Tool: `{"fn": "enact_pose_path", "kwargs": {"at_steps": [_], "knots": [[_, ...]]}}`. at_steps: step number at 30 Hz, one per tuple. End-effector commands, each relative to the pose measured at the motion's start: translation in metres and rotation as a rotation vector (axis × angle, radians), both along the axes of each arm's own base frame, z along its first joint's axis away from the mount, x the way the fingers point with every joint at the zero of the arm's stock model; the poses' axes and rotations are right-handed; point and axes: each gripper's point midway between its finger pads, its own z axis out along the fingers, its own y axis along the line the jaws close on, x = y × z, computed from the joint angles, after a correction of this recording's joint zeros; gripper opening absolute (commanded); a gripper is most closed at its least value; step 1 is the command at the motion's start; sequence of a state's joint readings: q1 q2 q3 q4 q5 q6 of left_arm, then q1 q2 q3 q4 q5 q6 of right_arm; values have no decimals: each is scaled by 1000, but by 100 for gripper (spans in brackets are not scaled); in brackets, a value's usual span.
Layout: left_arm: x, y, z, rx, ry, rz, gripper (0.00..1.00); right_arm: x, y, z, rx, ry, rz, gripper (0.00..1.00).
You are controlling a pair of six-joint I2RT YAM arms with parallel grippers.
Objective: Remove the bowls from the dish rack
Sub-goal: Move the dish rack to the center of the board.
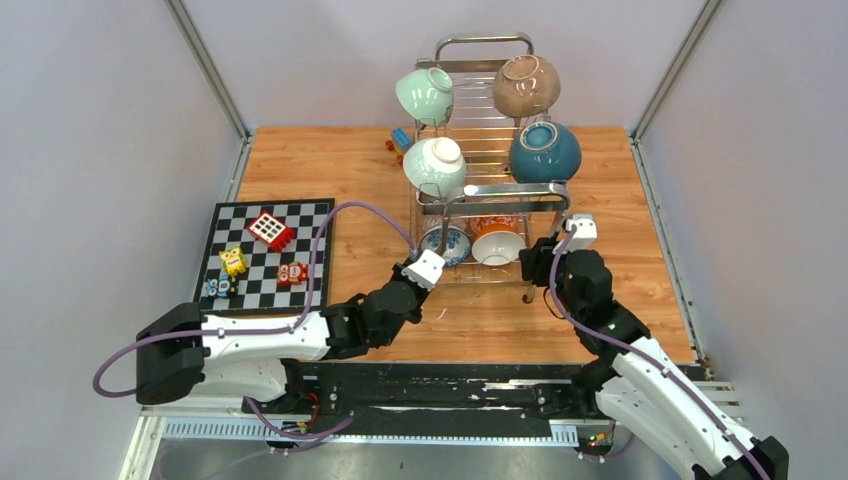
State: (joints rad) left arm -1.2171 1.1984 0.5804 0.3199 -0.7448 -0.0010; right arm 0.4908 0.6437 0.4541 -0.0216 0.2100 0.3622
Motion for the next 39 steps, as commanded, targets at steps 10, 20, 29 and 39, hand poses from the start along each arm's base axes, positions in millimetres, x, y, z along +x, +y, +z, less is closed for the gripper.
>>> {"fn": "enact_pose_path", "kwargs": {"at_steps": [10, 20, 29, 39], "knots": [[-3, 78, -1, -73, 26, 259, 6, -35, -1, -46, 38, 210, -50, 4], [-7, 72, 3, -69, 54, 216, 63, -45, -2, -5, -13, 127, 44, 66], [-14, 83, 18, -89, 65, 203, 99, -66, -1, 39, -45, 59, 167, 100], [-28, 130, 48, -175, 131, 335, 100, -96, -9, 53, -23, 73, 213, 99]]}}
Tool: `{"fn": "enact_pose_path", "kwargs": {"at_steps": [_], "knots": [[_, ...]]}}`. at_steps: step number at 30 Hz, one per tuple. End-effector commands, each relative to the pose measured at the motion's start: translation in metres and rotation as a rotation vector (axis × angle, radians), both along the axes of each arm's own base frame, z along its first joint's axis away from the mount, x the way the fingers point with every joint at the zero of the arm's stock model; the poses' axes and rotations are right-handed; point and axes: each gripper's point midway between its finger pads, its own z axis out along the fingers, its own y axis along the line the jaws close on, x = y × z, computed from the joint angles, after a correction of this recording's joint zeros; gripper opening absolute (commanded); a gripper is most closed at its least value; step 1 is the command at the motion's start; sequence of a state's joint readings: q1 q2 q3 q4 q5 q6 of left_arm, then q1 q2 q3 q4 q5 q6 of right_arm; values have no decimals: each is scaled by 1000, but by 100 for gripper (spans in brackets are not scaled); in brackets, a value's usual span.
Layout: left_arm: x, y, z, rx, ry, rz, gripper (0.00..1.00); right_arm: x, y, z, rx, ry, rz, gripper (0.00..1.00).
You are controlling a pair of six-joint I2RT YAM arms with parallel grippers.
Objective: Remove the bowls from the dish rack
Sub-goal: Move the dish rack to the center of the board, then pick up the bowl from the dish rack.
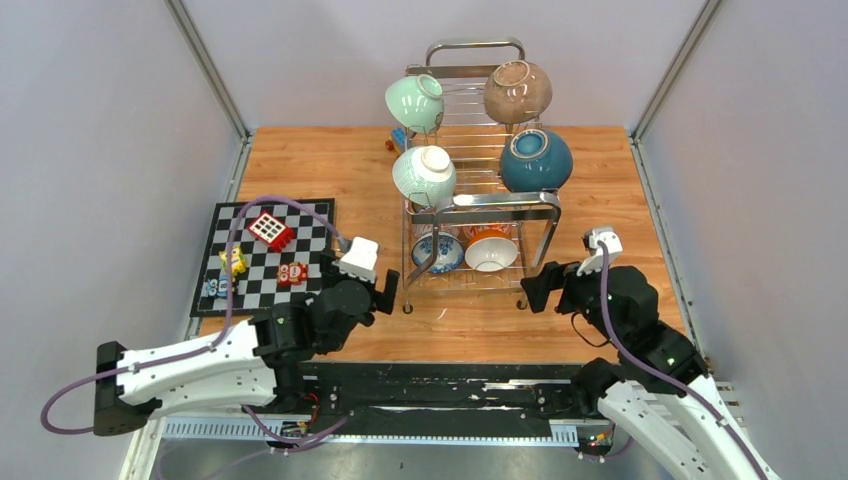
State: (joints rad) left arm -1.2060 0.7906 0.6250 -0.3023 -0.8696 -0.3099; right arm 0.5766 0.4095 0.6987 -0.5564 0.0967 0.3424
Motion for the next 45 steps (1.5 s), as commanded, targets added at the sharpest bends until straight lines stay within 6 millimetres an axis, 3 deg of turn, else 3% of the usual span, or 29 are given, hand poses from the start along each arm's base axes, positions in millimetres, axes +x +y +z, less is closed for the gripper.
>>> {"fn": "enact_pose_path", "kwargs": {"at_steps": [1, 7, 11, 19, 22, 24, 27, 32, 36, 38, 45], "knots": [[-4, 41, 26, -97, 4, 163, 100, -18, -11, 9, 3, -1, 7, 98], [-8, 63, 64, -243, -42, 204, 100, -24, -23, 48, 133, -106, -69, 99], [-8, 65, 93, -307, -103, 179, 100, -29, -26, 77, 191, -167, -71, 99], [7, 27, 199, -494, -149, -3, 100, -23, -7, 151, 242, -197, -1, 90], [22, 10, 221, -591, -93, -61, 100, -16, -6, 171, 268, -236, -16, 90], [42, 5, 225, -675, -28, -62, 100, -9, -4, 172, 276, -225, -35, 90], [57, -7, 230, -829, 60, -137, 100, -3, -4, 171, 315, -219, -69, 88], [83, 5, 259, -1157, 9, -235, 100, -10, -9, 177, 361, -307, -61, 86], [119, 3, 263, -1343, 74, -370, 100, -19, 6, 173, 325, -314, 54, 86], [134, 0, 263, -1365, 97, -434, 99, -27, 14, 166, 318, -289, 118, 86], [163, -11, 262, -1318, 95, -518, 100, -32, 16, 129, 319, -222, 128, 86]]}}
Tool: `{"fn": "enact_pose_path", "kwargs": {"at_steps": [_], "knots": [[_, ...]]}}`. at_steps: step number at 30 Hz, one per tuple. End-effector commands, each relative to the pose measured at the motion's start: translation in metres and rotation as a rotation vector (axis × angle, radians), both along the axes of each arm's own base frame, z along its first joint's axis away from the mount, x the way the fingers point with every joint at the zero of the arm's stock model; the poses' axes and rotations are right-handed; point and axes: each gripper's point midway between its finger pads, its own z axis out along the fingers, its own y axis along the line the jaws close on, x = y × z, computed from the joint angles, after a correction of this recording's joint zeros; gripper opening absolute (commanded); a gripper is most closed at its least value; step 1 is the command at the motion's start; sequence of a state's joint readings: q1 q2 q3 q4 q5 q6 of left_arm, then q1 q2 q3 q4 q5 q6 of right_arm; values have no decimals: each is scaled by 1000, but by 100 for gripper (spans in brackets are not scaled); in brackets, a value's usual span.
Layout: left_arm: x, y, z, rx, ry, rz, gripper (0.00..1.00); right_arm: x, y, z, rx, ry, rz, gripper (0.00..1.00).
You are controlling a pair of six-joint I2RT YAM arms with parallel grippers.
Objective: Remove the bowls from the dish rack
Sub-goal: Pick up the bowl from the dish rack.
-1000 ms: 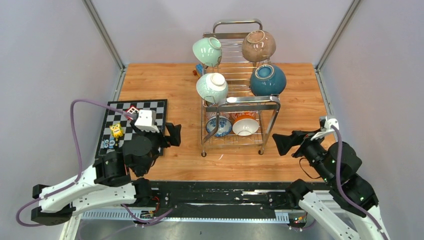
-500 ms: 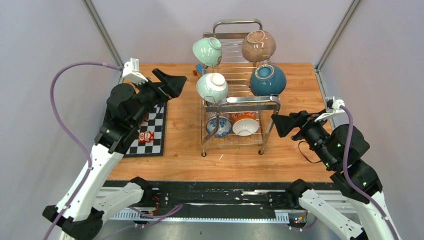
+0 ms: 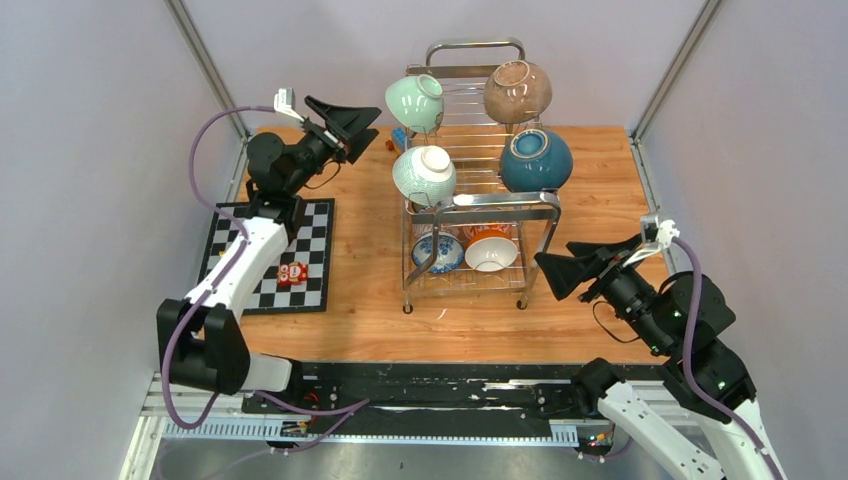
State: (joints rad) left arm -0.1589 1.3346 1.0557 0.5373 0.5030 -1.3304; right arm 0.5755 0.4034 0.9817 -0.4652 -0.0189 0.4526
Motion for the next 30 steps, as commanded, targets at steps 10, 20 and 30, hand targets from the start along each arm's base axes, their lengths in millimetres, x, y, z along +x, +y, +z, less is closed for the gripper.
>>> {"fn": "enact_pose_path", "kwargs": {"at_steps": [10, 20, 30], "knots": [[-3, -15, 49, -58, -197, -162, 90, -3, 8, -46, -13, 87, 42, 86], [10, -21, 28, -92, -154, -200, 81, -1, 10, -38, 0, 77, 42, 86], [12, -36, 24, -99, -154, -263, 76, 2, 8, -42, -3, 81, 27, 86]]}}
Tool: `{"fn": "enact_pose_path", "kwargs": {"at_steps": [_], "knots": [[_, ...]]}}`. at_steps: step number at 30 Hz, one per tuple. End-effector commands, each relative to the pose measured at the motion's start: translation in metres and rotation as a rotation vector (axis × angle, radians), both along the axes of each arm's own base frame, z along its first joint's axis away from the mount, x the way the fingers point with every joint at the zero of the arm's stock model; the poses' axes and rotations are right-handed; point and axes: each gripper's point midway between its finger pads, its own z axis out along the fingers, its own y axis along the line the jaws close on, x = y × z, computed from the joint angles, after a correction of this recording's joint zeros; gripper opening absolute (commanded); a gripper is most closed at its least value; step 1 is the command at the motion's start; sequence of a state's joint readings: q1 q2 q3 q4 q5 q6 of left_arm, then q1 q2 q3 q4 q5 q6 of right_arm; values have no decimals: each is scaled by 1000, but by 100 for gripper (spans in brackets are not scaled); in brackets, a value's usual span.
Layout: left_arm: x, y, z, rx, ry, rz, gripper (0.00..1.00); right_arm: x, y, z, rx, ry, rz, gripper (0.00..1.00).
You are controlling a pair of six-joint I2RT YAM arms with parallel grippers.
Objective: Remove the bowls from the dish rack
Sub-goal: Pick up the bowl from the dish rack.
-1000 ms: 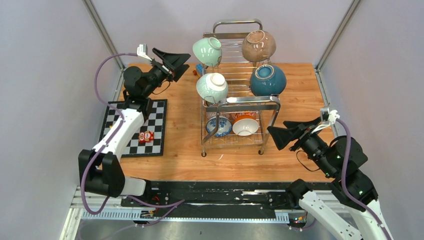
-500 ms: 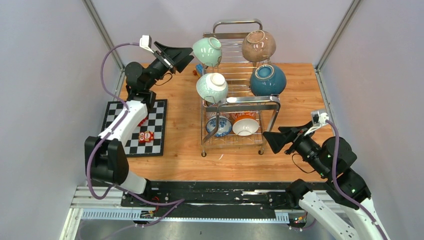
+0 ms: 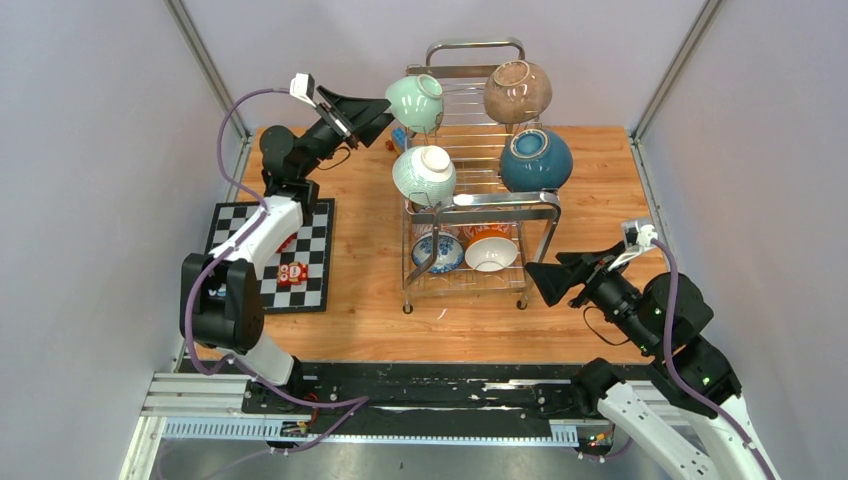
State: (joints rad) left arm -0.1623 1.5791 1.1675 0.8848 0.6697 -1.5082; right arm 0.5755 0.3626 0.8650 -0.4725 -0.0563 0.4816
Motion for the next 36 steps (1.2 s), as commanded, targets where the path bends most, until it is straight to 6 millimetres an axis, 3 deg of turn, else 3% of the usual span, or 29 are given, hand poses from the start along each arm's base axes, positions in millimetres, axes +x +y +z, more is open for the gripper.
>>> {"fn": "enact_pose_path", "kwargs": {"at_steps": [1, 4, 10, 21, 36], "knots": [[-6, -11, 9, -8, -50, -51, 75, 2, -1, 1, 15, -4, -14, 86], [-5, -15, 5, -12, -44, -61, 74, 3, -4, -4, 12, 0, -32, 86], [-13, -17, 20, -66, -92, -91, 69, 2, -6, -11, 16, 9, -38, 86], [-16, -21, 28, -74, -122, -104, 54, 4, -4, -19, 15, 32, -42, 86], [-12, -35, 26, -99, -122, -143, 41, 6, -6, -22, 5, 31, -53, 86]]}}
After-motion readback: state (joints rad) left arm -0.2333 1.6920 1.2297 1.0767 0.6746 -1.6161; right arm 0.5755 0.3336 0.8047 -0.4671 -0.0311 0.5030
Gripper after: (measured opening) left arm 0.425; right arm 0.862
